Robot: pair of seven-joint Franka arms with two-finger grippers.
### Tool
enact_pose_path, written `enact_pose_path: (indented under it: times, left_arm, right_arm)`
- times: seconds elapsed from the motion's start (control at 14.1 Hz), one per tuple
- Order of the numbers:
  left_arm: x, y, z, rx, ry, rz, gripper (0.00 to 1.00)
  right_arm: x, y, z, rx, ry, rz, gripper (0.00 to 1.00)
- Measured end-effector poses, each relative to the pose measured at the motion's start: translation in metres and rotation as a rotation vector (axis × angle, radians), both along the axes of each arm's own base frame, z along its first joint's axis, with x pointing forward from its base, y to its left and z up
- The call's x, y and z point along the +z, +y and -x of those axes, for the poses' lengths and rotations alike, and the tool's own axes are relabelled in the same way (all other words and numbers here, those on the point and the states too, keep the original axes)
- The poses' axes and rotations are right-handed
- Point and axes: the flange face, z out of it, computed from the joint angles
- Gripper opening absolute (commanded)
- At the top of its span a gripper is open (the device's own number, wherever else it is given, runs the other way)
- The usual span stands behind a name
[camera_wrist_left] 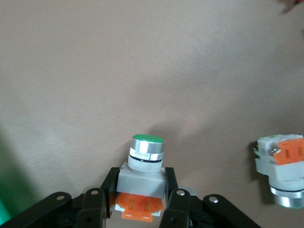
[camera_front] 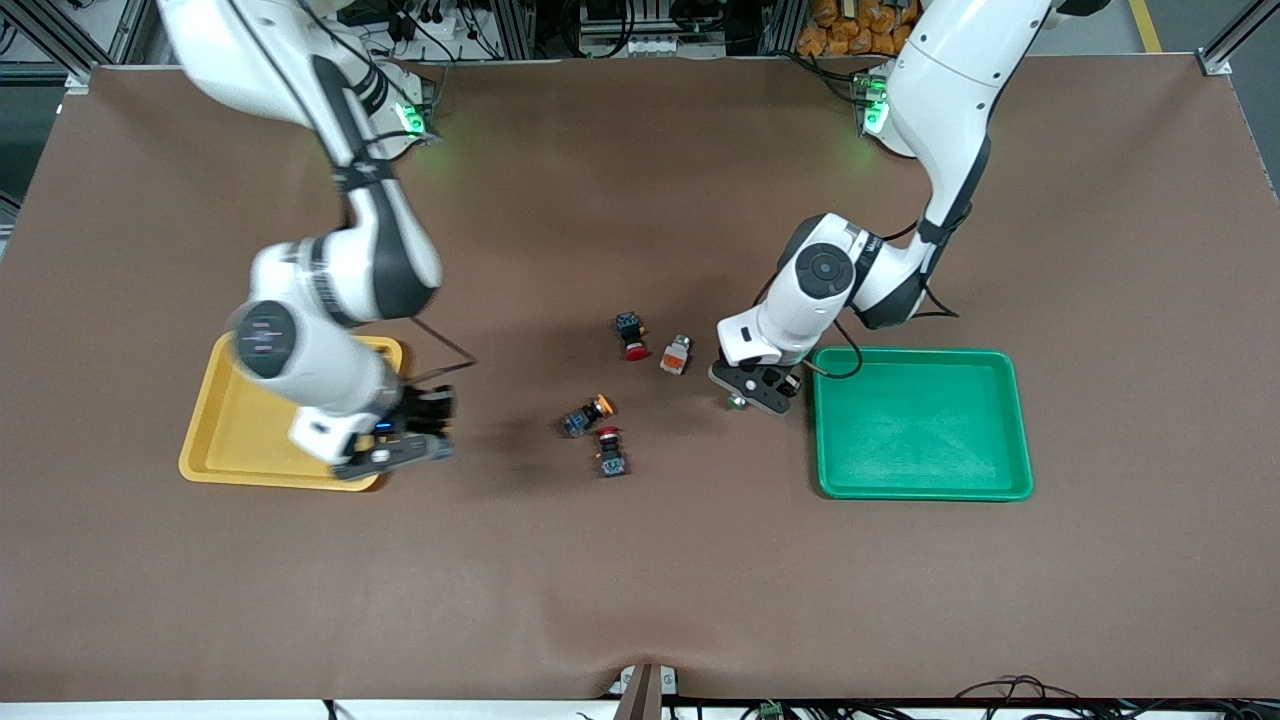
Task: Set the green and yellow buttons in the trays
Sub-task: 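Carry the yellow button to the yellow tray while the left gripper carries green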
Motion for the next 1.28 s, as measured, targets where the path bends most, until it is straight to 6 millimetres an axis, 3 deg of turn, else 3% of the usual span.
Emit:
enact_pose_path:
  times: [0.14, 0.36, 0.57, 0.71, 0.85, 0.93, 1.0, 1.07, 1.14, 1.28]
  left_arm:
    - [0.020, 0.031, -0.020, -0.013, -0.001, -0.021, 0.00]
    - [0.051, 0.105, -0.051, -0.009, 0.018, -0.059, 0.00]
    - [0.052, 0.169, -0.061, 0.077, 0.069, -0.077, 0.00]
    - [0.036, 0.187, -0.057, 0.144, 0.109, -0.081, 0.00]
    - [0.023, 0.185, -0.053, 0.176, 0.135, -0.082, 0.00]
    - [0.018, 0.184, -0.052, 0.183, 0.144, -0.082, 0.00]
    - [0.014, 0.185, -0.052, 0.190, 0.150, -0.083, 0.52]
    - [0.011, 0.186, -0.051, 0.192, 0.155, -0.084, 1.00]
    - [0.006, 0.187, -0.051, 0.195, 0.160, -0.084, 1.00]
    - [0.005, 0.189, -0.052, 0.200, 0.162, -0.083, 1.00]
  right_arm:
    - [0.003, -0.052, -0.006, 0.054, 0.012, 0.031, 0.04]
    - [0.003, -0.128, -0.010, 0.093, 0.027, 0.060, 0.05]
    - [-0.002, -0.231, -0.008, 0.129, 0.031, 0.058, 0.06]
    - [-0.009, -0.293, -0.001, 0.142, 0.038, 0.056, 0.08]
    - [-0.024, -0.327, 0.005, 0.135, 0.059, 0.057, 0.13]
    - [-0.036, -0.333, 0.006, 0.130, 0.075, 0.057, 0.15]
    - [-0.049, -0.332, 0.006, 0.127, 0.091, 0.051, 0.17]
    - [-0.063, -0.328, 0.005, 0.121, 0.102, 0.036, 0.35]
    - [-0.083, -0.321, 0.003, 0.113, 0.116, 0.014, 0.99]
    - [-0.097, -0.316, 0.002, 0.111, 0.128, 0.006, 1.00]
